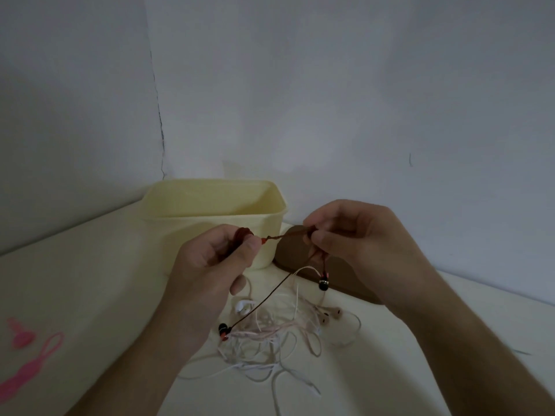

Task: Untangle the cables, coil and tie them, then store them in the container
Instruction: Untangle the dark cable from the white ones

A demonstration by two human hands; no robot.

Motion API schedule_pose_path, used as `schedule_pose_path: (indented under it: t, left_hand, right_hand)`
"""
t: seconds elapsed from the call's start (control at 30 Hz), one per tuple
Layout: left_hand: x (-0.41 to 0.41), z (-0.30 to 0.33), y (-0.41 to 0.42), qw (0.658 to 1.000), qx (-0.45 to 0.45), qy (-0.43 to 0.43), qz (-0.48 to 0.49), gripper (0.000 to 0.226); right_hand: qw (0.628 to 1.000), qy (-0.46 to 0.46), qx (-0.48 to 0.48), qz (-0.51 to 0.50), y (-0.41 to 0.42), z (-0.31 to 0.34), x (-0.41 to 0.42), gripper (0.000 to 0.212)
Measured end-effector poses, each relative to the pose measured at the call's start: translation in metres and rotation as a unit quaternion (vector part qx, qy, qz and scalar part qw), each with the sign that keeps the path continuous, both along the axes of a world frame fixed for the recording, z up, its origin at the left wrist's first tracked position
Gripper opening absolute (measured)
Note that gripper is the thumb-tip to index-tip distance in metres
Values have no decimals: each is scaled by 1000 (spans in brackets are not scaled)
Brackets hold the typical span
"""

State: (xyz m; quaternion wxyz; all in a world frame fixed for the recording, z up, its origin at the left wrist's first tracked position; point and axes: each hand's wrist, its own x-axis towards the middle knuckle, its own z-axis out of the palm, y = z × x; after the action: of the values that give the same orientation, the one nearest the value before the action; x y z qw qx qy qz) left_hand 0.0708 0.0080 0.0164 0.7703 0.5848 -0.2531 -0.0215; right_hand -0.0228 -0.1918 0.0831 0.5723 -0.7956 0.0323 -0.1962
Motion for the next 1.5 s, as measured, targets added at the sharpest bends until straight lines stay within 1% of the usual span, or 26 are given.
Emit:
schedule_pose_path:
  t: [0.07, 0.1, 0.17, 0.23, 0.27, 0.3, 0.33, 0.37, 0.43, 0.5, 0.53, 0.6, 0.67, 0.73, 0.83, 0.9, 0.97, 1.03, 1.1, 1.13, 1.2, 1.23, 1.3, 1.37, 1.43, 1.5]
  left_hand:
    - [1, 2, 2, 1000, -17, -4, 5, 22]
    - [2, 3, 2, 1000, -28, -3, 6, 22]
    - [2, 5, 4, 999, -53, 1, -3, 19]
    - [0, 7, 4, 997, -76, 10, -15, 17]
    - [0, 8, 4, 996, -86, 17, -19, 17]
    - [-1, 9, 4, 995, -96, 25, -19, 16]
    - [-1, 9, 4, 994, -102, 32, -18, 15]
    - [0, 9, 4, 994, -102, 33, -16, 15]
    - [2, 7, 4, 996, -83, 24, -10, 16]
    - [2, 4, 3, 998, -60, 15, -3, 16]
    - [2, 3, 2, 999, -51, 15, 0, 16]
    - [1, 3, 1, 999, -42, 17, 9, 17]
    - [2, 4, 1, 999, -44, 19, 17, 18]
    - [3, 5, 3, 998, -54, 20, 19, 17]
    - [2, 6, 4, 997, -65, 26, 10, 17]
    - [1, 6, 4, 997, -66, 27, 3, 17]
    - [1, 6, 4, 997, -66, 25, 0, 16]
    - [1, 6, 4, 998, -63, 21, -4, 19]
    - [0, 5, 3, 999, -50, 10, -7, 32]
    - [0, 4, 3, 999, -45, 6, -9, 37]
    - [-2, 3, 2, 999, -32, -2, -24, 38]
    - [-4, 3, 2, 999, -24, -7, -35, 38]
    - [-6, 2, 1, 998, -10, -12, -57, 32]
    - [-8, 3, 1, 997, 2, -14, -71, 27]
    - [-8, 3, 1, 997, 7, -17, -80, 31]
    - [-8, 2, 0, 996, 5, -20, -82, 25]
  right_hand:
    - [1000, -4, 10, 1, 0, 2, -1, 27]
    - [1000, 9, -11, 3, 0, 2, -1, 30]
    - [992, 62, -110, -4, 1, 1, -2, 33]
    - [965, 111, -235, -19, 4, -2, 1, 27]
    - [952, 124, -278, -31, 5, -4, 2, 24]
    - [943, 133, -300, -46, 6, -6, 3, 22]
    - [942, 138, -299, -59, 6, -7, 4, 25]
    - [955, 141, -254, -64, 5, -7, 5, 28]
    - [988, 134, -65, -36, 8, -4, 4, 31]
    - [988, 87, 127, 18, 14, -1, 2, 29]
    - [981, 53, 183, 39, 15, 0, 2, 28]
    - [975, -3, 214, 60, 11, 2, 1, 30]
    - [978, -34, 196, 60, 4, 7, -1, 30]
    - [979, -46, 192, 47, -4, 12, -4, 28]
    - [973, -25, 227, 26, -12, 22, -11, 26]
    - [983, 11, 181, -4, -21, 29, -16, 30]
    - [994, 60, 86, -38, -32, 37, -21, 33]
    - [990, 129, -30, -47, -41, 41, -27, 32]
    - [967, 209, -148, -9, -45, 40, -32, 31]
    - [950, 251, -187, 18, -44, 38, -31, 31]
    - [917, 326, -224, 59, -36, 29, -27, 28]
    - [903, 345, -247, 68, -30, 24, -23, 25]
    - [894, 320, -310, 56, -20, 15, -15, 22]
    - [917, 233, -322, 23, -8, 9, -7, 23]
    - [965, 132, -226, -5, 6, 8, -3, 18]
    - [988, 75, -133, 24, 20, 8, -3, 19]
